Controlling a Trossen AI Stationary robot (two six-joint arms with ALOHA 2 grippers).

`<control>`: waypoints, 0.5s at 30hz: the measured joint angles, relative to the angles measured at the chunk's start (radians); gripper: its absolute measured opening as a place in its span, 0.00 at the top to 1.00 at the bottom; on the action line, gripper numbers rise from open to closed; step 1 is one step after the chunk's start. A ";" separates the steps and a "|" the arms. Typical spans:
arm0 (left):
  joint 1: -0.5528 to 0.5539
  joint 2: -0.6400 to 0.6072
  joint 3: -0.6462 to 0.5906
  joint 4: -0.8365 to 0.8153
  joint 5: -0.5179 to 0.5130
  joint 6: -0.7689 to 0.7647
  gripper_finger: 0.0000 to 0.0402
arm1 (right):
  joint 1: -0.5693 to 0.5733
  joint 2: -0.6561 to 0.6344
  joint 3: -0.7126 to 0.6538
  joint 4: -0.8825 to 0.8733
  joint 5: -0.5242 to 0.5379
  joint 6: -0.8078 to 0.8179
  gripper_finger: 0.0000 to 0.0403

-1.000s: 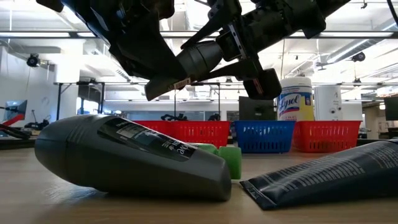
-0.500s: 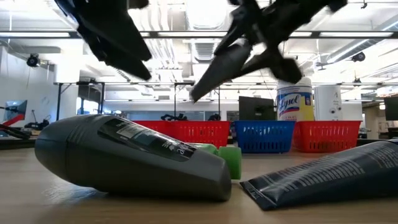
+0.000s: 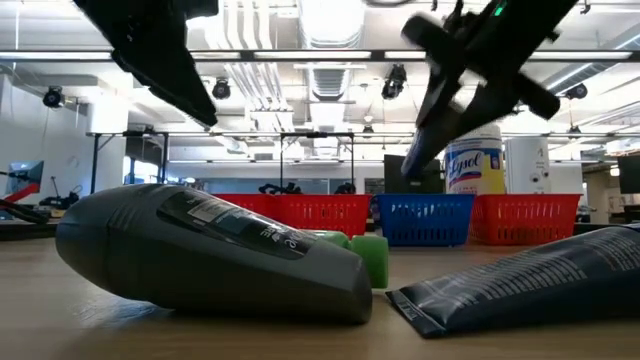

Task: Pick & Place Travel size toiletries
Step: Put the gray deodorant into the blue bin

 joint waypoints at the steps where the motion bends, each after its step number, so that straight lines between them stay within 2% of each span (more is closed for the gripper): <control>1: 0.004 0.001 0.000 -0.005 0.008 0.006 0.13 | -0.011 0.019 0.001 0.000 0.014 0.011 0.52; 6: 0.011 0.000 0.000 -0.009 0.031 0.069 0.13 | -0.067 0.116 0.026 0.000 0.023 -0.034 0.42; 10: 0.027 0.000 0.000 -0.020 0.117 0.121 0.13 | -0.090 0.162 0.067 0.000 -0.061 -0.108 0.34; 15: 0.066 -0.001 -0.003 -0.027 0.225 0.283 0.13 | -0.088 0.171 0.139 -0.023 -0.039 -0.178 0.25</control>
